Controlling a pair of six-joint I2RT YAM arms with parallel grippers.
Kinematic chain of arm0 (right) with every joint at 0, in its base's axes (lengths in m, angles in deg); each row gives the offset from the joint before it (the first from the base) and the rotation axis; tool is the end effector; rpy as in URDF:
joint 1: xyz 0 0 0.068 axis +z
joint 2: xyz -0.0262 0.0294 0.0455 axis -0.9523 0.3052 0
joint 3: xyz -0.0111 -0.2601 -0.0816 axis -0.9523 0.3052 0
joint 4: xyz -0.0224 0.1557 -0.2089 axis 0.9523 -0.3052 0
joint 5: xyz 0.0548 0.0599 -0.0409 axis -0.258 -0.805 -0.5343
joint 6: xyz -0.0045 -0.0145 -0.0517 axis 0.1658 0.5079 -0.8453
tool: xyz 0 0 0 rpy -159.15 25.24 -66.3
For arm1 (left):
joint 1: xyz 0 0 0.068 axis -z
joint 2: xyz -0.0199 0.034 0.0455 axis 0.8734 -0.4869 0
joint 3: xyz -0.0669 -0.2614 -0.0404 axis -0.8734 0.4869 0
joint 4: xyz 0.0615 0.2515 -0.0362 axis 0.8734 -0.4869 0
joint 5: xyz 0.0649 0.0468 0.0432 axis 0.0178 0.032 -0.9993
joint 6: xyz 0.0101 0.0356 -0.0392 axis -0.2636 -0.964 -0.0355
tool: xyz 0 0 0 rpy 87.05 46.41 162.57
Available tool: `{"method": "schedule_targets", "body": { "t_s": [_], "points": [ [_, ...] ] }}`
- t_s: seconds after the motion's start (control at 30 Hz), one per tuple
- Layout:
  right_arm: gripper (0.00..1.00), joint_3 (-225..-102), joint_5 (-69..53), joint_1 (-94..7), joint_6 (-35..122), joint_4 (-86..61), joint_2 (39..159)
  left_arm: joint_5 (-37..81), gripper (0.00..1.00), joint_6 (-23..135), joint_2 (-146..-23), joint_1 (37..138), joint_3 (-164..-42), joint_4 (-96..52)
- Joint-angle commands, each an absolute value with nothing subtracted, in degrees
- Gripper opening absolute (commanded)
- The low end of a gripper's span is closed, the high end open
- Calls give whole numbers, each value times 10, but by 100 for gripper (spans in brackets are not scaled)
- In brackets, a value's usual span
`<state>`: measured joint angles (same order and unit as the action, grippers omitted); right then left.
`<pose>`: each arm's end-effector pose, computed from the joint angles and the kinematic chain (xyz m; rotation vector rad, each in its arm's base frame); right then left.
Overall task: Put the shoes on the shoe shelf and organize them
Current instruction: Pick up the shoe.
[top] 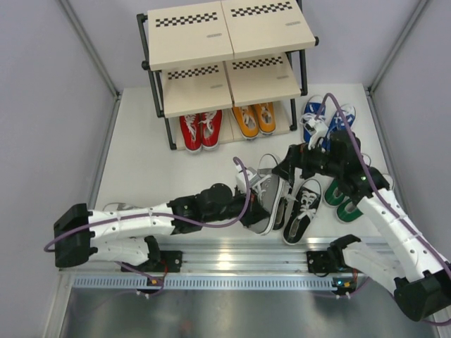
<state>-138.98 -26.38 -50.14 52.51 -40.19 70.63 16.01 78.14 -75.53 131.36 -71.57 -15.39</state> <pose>0.1778 0.0892 0.3255 -0.4067 2.1090 0.8706 0.0878 -0.2520 0.2702 0.6790 1.9712 -1.2389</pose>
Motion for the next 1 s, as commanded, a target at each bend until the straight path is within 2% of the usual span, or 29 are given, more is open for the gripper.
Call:
{"method": "schedule_targets", "body": {
  "t_s": [0.0,0.23,0.47,0.57,0.6,0.67,0.7,0.73,0.8,0.87,0.9,0.93,0.97],
  "points": [
    [99,-1357,-236,-496,573,-363,697,125,0,754,-764,1323,-770,-16],
    [93,-1306,-299,-505,626,-303,685,129,0,751,-793,1332,-787,5],
    [76,-1285,-392,-516,673,-249,705,129,0,753,-812,1336,-792,28],
    [62,-1281,-417,-517,680,-232,711,127,0,750,-819,1337,-798,29],
    [49,-1280,-424,-517,679,-223,709,125,0,750,-820,1337,-799,29],
    [40,-1278,-439,-520,672,-214,700,117,0,750,-821,1337,-798,29],
    [30,-1278,-442,-523,670,-209,690,116,0,752,-822,1337,-796,29],
    [26,-1277,-454,-532,656,-207,686,115,0,755,-819,1337,-795,29],
    [18,-1272,-477,-559,636,-202,674,114,16,760,-815,1337,-784,29],
    [12,-1271,-522,-579,591,-200,672,123,41,766,-798,1336,-765,29],
    [5,-1272,-544,-599,547,-202,672,127,60,767,-777,1336,-755,29],
    [1,-1274,-572,-607,534,-204,672,130,65,765,-763,1335,-734,29],
    [0,-1276,-582,-614,522,-207,671,133,73,765,-748,1335,-721,29]
  ]
}}
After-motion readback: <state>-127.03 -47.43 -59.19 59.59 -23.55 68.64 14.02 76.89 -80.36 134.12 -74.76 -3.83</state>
